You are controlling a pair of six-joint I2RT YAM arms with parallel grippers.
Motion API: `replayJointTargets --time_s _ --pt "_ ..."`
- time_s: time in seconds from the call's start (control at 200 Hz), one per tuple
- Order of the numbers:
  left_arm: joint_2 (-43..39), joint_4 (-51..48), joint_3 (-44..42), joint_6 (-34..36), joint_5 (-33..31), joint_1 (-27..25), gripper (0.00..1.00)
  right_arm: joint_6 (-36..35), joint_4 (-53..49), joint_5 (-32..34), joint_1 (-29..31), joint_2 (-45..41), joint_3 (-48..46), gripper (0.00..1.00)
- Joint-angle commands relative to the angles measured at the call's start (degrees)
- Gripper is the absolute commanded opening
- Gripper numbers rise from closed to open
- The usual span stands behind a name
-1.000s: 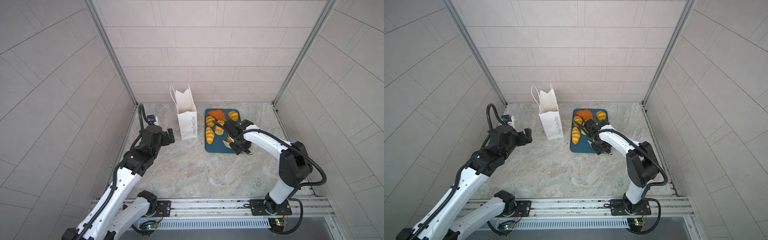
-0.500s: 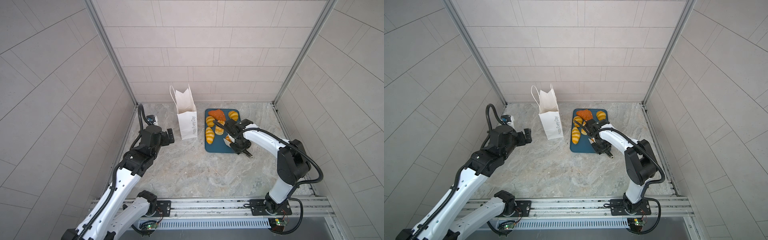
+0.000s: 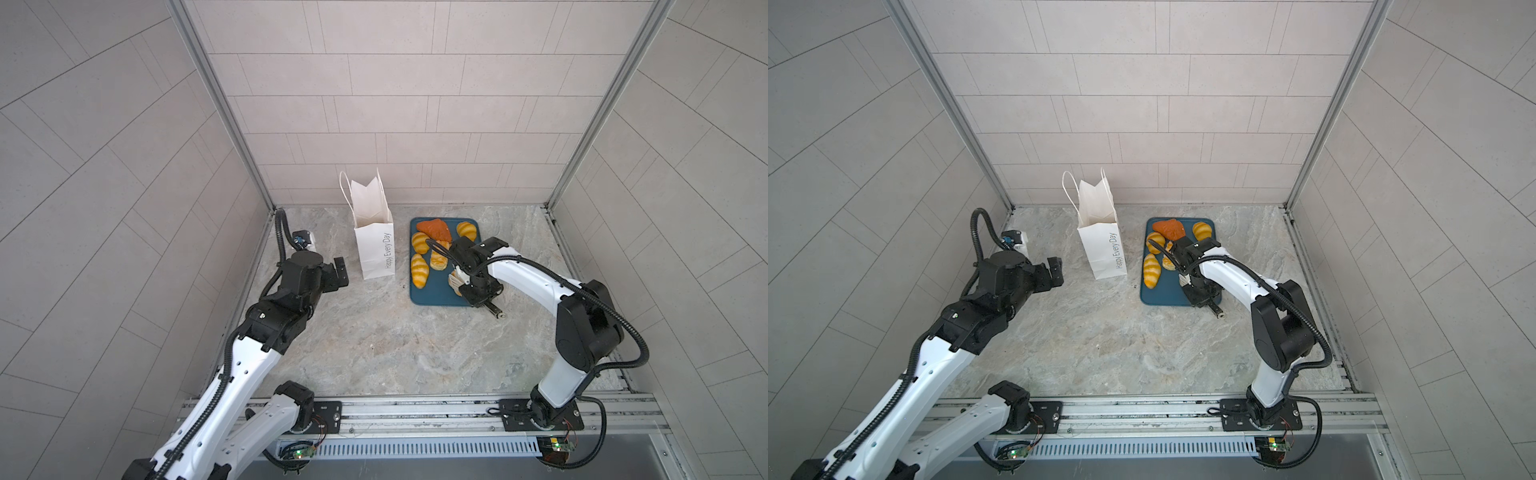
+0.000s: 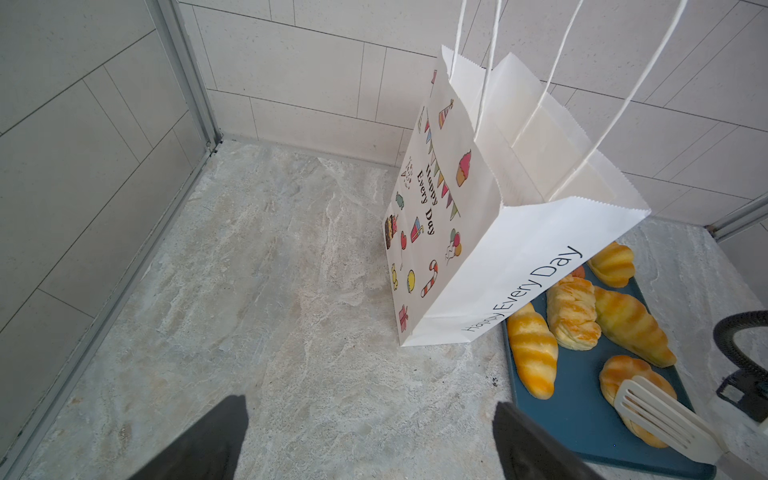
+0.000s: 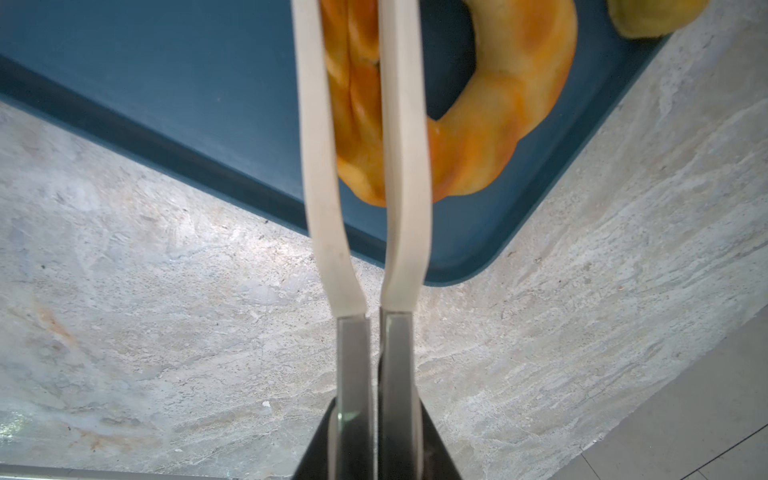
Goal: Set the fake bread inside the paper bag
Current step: 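Close the tongs on the ring bun with the right gripper, then lift the ring bun with the tongs and carry it toward the bag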
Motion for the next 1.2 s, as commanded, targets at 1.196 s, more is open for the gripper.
replayJointTargets --time_s 1.196 --pt "2.8 1.2 1.7 -0.3 2.4 -0.2 1.00 6.7 10.2 -24.1 2.5 -20.1 12.7 0.25"
